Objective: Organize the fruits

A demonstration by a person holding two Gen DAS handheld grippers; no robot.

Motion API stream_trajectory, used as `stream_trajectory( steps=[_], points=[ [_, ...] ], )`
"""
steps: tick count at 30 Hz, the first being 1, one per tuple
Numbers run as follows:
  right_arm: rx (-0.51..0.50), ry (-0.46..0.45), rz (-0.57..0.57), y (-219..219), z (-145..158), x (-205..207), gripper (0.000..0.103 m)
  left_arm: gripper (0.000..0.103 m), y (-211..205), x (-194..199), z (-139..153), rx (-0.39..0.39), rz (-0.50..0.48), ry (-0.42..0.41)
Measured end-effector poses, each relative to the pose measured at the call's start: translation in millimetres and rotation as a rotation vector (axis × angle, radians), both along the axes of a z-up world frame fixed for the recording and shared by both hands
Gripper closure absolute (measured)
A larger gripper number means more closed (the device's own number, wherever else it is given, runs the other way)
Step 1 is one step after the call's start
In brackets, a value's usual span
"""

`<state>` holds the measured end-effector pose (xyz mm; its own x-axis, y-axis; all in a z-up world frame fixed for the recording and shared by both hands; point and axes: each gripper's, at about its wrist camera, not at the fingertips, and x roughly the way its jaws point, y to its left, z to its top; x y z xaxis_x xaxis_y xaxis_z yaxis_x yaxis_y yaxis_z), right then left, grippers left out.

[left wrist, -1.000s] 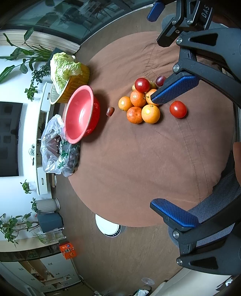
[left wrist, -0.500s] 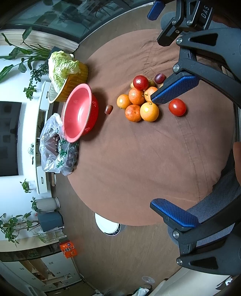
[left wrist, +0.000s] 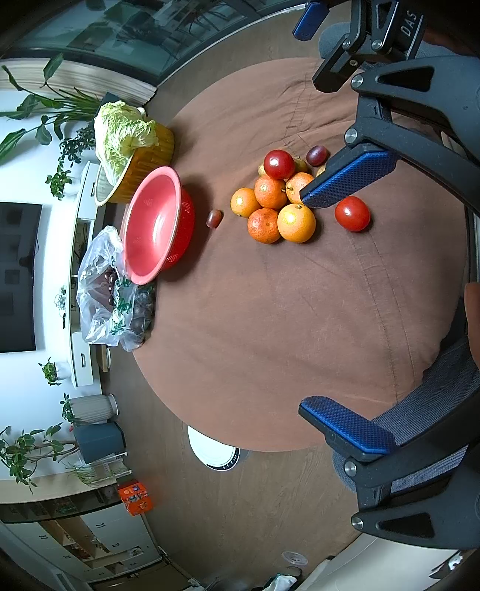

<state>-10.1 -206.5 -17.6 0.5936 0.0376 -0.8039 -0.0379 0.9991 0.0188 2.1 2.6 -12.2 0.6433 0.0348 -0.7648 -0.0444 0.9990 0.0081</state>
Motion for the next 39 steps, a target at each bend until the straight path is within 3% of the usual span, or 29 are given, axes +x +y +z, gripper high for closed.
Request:
stream_trajectory(
  steps=[34, 39],
  points=[
    [0.001, 0.005, 0.005, 2, -3, -2, 0.000, 0.000, -1, -2, -9, 0.000, -0.003, 0.003],
    [0.011, -0.009, 0.016, -2, -6, -3, 0.000, 0.000, 5, -3, -12, -0.013, -0.050, -0.015]
  ],
)
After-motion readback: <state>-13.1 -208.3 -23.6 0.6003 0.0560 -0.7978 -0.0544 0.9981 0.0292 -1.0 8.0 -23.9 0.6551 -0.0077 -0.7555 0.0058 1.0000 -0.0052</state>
